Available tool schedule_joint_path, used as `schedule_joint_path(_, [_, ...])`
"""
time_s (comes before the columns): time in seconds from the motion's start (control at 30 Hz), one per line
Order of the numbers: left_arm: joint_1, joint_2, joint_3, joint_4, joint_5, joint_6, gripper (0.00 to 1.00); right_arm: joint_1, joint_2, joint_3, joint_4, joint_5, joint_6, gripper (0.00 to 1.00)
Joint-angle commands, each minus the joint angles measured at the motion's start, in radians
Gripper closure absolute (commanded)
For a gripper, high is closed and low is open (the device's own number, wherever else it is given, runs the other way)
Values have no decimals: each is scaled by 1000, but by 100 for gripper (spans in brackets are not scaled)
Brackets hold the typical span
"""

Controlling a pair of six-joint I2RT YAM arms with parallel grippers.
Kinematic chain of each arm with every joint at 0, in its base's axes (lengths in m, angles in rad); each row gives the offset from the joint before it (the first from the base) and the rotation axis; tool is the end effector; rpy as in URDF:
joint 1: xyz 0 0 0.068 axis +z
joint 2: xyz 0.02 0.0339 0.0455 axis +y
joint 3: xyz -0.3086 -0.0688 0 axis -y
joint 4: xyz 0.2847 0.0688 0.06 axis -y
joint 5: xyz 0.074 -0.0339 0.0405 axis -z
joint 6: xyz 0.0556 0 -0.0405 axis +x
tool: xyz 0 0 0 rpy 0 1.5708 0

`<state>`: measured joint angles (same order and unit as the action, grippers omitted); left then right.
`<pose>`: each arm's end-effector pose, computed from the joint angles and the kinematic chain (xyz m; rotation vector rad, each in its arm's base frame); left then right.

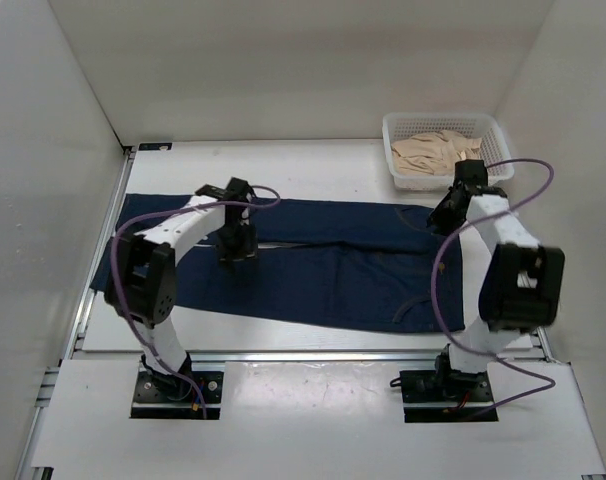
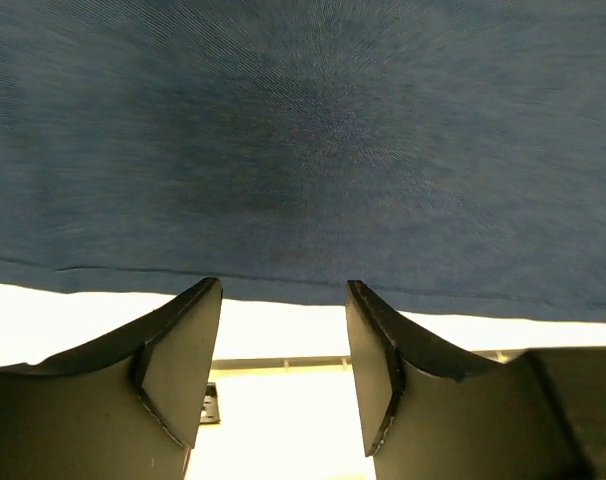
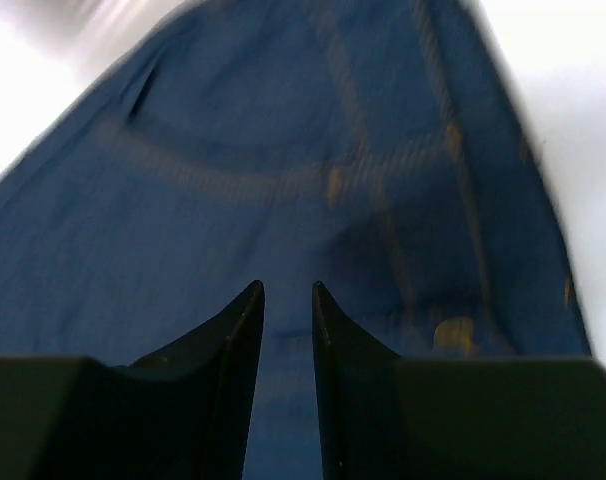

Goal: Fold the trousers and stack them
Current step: Flatten the trousers out

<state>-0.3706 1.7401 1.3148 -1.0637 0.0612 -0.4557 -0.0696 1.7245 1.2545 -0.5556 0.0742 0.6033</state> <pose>0.3405 -0.1360 0.2258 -0.1275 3.0856 -0.1373 0.4141 -0.0330 0.2323 0.8821 2.4406 0.0984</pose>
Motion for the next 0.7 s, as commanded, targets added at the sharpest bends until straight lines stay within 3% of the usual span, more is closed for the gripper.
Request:
schedule_joint_path(0.0, [-74,22,-19,74,6,-84,36,27,-166,-160,36,-5,15,69])
schedule_joint_path(0.2, [-151,117,-19,117,-41,-130,38,94,-351,-381,25,-79,-19,70])
schedule_joint_path(0.4, [-171,167,-127,186,-23,-161,41,215,-408,-521,-16,-79,27,70])
schedule_joint_path(0.57, [-171,75,-306,208,-3,-172,42,235,-439,-599,-93,-75,67,70])
schedule_joint_path(0.67, [-180,-46,-386,208,17,-193,42,295,-524,-599,-203,-53,182,70])
